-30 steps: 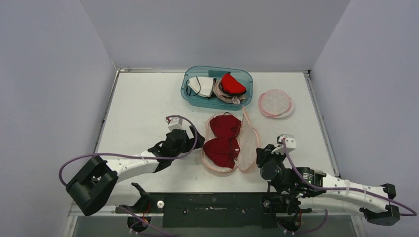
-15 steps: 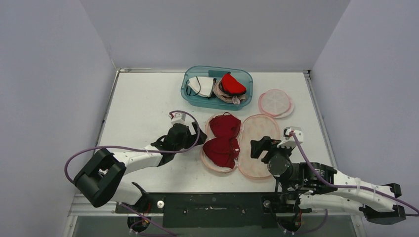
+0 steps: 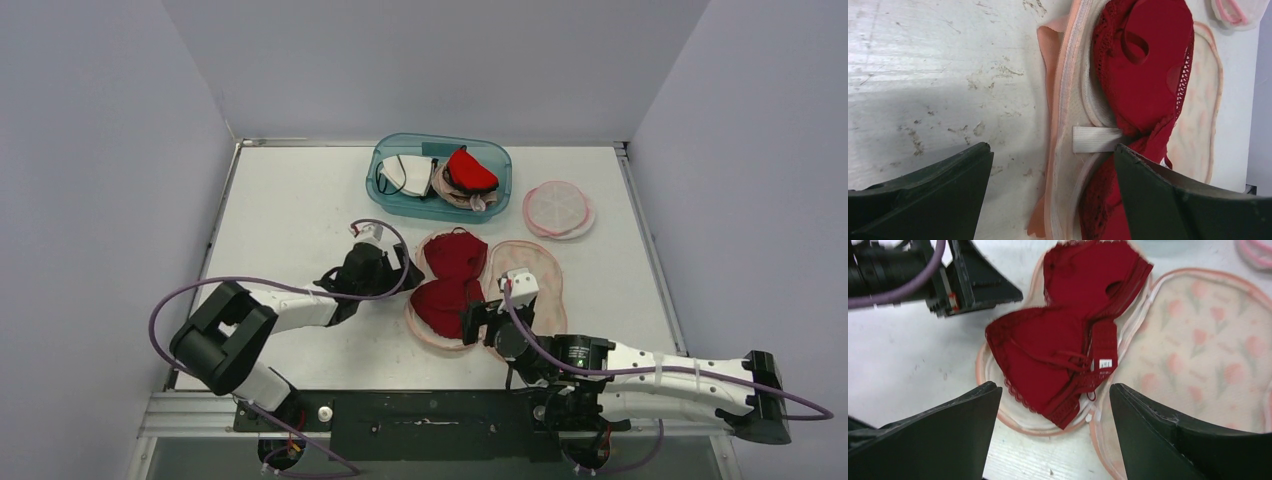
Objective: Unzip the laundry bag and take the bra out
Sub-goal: Open the laundry bag at the center of the board.
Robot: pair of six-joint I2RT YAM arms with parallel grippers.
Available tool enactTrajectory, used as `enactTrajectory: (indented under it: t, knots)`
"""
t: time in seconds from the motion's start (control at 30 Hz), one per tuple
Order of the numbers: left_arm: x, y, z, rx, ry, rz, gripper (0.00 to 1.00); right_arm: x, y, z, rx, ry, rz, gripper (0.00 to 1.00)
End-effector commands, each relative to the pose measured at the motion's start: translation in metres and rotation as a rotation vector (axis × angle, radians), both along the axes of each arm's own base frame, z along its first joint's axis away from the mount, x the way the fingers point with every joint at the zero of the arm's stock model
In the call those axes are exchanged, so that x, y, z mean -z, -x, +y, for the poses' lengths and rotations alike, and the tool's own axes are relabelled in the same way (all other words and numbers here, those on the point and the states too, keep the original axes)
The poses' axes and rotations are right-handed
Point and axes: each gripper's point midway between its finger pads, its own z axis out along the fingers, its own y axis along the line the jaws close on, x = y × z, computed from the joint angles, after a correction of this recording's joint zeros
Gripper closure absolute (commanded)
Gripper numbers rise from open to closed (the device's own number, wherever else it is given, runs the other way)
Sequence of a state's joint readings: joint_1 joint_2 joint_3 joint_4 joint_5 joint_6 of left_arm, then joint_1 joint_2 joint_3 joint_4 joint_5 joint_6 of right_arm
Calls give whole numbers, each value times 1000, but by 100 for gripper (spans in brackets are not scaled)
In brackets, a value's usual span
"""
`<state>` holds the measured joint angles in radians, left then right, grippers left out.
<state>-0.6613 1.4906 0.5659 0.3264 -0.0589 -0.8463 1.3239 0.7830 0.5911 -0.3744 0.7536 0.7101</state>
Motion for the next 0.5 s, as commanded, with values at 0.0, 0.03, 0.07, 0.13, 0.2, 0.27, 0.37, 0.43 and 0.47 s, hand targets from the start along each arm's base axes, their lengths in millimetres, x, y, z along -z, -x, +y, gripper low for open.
enactTrajectory:
  t: [0.0,0.03,0.07,0.13,0.2,0.27,0.37,0.43,0.47]
  knots:
    - [-19,-19,-25,88,78,-60,13,-4,9,23,-92,-165,0,19]
    - [-18,-21,-27,94,85,-60,16,-1,11,22,-98,-169,5,19]
    - [-16,-24,-29,102,89,-59,19,2,12,20,-101,-174,7,19]
    - [-12,-30,-31,105,92,-50,24,7,14,15,-99,-182,13,19]
    - [-5,-34,-34,118,96,-35,31,7,15,10,-96,-204,13,20]
    - [1,-36,-37,129,108,-22,39,6,16,4,-87,-220,12,20]
    - [8,-33,-39,139,137,-13,57,5,15,-7,-56,-235,6,20]
    - [13,-30,-39,141,146,-7,73,7,14,-12,-42,-232,3,20]
    - [15,-29,-38,141,149,-4,81,9,14,-15,-36,-227,4,20]
